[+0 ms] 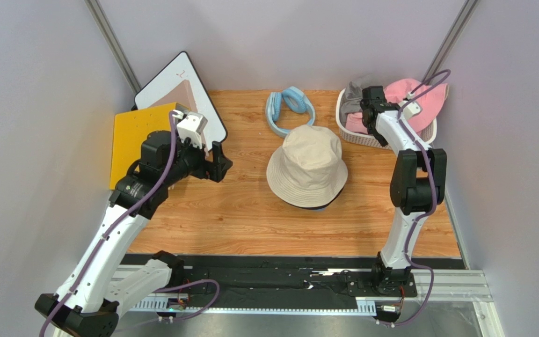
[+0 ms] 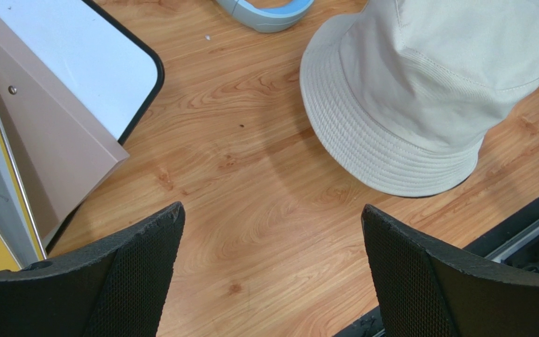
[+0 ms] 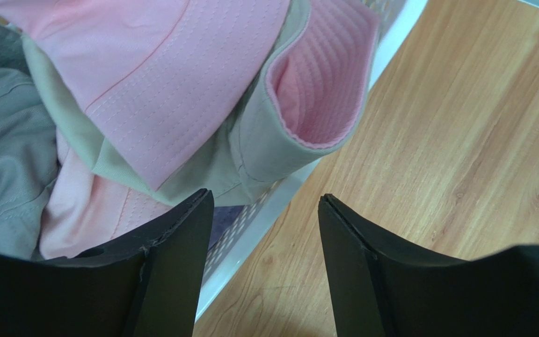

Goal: Stack the hats
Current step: Pick up the hat from the bin.

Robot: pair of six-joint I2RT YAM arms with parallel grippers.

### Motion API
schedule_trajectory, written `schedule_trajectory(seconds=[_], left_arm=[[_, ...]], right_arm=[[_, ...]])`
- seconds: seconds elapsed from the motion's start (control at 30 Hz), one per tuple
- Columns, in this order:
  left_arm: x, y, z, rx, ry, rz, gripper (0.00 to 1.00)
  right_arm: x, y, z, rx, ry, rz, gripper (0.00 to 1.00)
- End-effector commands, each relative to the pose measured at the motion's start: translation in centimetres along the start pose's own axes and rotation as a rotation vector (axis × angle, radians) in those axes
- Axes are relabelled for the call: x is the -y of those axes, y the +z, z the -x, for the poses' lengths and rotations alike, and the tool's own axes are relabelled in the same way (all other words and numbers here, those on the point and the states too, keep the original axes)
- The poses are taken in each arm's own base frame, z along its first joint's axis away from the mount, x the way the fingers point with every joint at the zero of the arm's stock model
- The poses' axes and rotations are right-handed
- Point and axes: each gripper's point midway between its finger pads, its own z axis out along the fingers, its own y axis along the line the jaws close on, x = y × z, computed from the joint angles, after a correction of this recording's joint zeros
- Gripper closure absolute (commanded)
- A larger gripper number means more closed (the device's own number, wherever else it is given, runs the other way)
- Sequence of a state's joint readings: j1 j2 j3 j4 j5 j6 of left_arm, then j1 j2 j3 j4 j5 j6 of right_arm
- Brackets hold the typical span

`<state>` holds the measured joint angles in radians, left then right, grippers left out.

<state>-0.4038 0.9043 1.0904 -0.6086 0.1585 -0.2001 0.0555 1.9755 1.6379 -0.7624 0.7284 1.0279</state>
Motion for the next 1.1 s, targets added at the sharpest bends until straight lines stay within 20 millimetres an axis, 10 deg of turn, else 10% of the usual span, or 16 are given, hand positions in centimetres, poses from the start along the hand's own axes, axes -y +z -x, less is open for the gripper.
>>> schedule_trajectory(seconds=[0.0,0.43,0.8,1.07], left_arm=[[0.5,-0.2,0.6,0.034,-0.01,-0.027,0.0],[0.5,-0.1,0.5,0.027,-0.011,-0.032,0.01],[0.4,0.1,0.3,0.017,-0.012,-0.027,0.01],[0.6,0.1,0.3,0.017,-0.014,-0.033,0.01]], right_arm=[[0.5,-0.3,2.8,0.115,0.116,-0.023,0.39],[1.5,0.4,3.8,0.2,0.174,-0.057,0.5],[2.7,0.1,4.4,0.233,0.21,-0.066,1.0],[3.5,-0.3,3.4,0.217,0.293,-0.006,1.0]])
